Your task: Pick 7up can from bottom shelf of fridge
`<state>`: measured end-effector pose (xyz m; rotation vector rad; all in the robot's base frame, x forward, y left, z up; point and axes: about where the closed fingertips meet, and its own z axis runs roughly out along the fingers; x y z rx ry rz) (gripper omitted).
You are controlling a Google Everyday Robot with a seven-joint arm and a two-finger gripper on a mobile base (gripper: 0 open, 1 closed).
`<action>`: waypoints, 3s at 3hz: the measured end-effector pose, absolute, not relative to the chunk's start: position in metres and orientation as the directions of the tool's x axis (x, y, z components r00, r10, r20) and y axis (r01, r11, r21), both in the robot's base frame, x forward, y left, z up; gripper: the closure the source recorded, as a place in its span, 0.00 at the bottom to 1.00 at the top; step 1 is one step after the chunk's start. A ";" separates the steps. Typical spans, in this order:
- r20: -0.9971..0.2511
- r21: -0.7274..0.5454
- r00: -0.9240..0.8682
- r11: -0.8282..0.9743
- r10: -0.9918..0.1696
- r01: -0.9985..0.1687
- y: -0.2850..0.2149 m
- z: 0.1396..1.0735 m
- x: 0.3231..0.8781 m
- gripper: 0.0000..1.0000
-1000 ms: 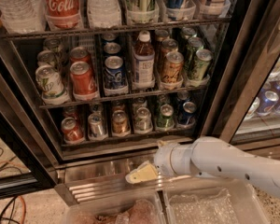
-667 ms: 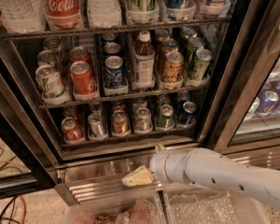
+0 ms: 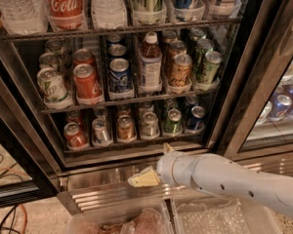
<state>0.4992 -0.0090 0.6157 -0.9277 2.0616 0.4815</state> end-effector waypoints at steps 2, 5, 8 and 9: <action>-0.853 -0.045 -0.343 0.709 -0.394 -0.703 0.004 0.598 0.524 0.00; -0.952 -0.130 -0.169 0.833 -0.257 -0.538 0.000 0.601 0.568 0.00; -0.982 -0.019 -0.154 0.880 -0.104 -0.474 0.009 0.589 0.602 0.00; -0.982 -0.019 -0.156 0.880 -0.106 -0.475 0.010 0.589 0.602 0.00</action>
Offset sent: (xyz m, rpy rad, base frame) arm 0.0522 0.0116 -0.0207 0.0377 -0.2756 -0.1847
